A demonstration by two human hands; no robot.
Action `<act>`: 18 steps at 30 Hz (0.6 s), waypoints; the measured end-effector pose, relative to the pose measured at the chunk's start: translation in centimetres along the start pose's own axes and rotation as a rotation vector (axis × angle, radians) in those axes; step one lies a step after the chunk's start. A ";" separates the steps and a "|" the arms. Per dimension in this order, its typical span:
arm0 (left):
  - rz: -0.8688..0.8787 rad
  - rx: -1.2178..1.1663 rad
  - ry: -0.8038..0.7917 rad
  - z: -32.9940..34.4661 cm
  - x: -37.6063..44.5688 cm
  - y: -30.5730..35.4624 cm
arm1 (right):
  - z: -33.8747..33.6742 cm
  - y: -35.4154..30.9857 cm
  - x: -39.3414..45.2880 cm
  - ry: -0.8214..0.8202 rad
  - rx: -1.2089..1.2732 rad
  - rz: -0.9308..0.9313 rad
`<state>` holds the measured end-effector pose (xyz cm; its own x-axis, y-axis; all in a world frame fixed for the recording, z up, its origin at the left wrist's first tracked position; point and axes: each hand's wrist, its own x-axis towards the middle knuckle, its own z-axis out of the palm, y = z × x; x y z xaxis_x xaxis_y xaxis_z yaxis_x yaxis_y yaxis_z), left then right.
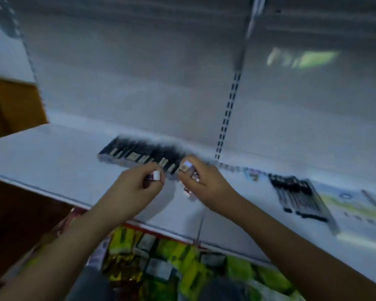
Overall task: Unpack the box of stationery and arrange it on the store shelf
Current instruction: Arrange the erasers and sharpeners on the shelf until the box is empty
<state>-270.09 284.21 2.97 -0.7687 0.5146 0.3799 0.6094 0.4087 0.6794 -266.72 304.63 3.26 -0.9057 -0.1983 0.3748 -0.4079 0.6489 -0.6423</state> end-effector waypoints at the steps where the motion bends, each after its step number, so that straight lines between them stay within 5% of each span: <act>1: 0.066 0.046 -0.065 2.9 1.4 0.9 | -1.9 1.6 -1.5 0.041 -0.068 0.048; 7: 0.304 0.435 -0.250 13.5 6.3 2.4 | -7.3 8.9 -7.4 0.081 -0.644 0.125; 18: 0.217 0.238 -0.154 14.3 6.4 0.5 | -9.2 10.5 -10.3 -0.106 -0.511 0.156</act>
<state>-271.91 298.47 -3.29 -0.5894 0.7087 0.3878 0.7972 0.4324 0.4213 -260.58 320.26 -1.17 -0.9685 -0.1270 0.2143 -0.1833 0.9459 -0.2678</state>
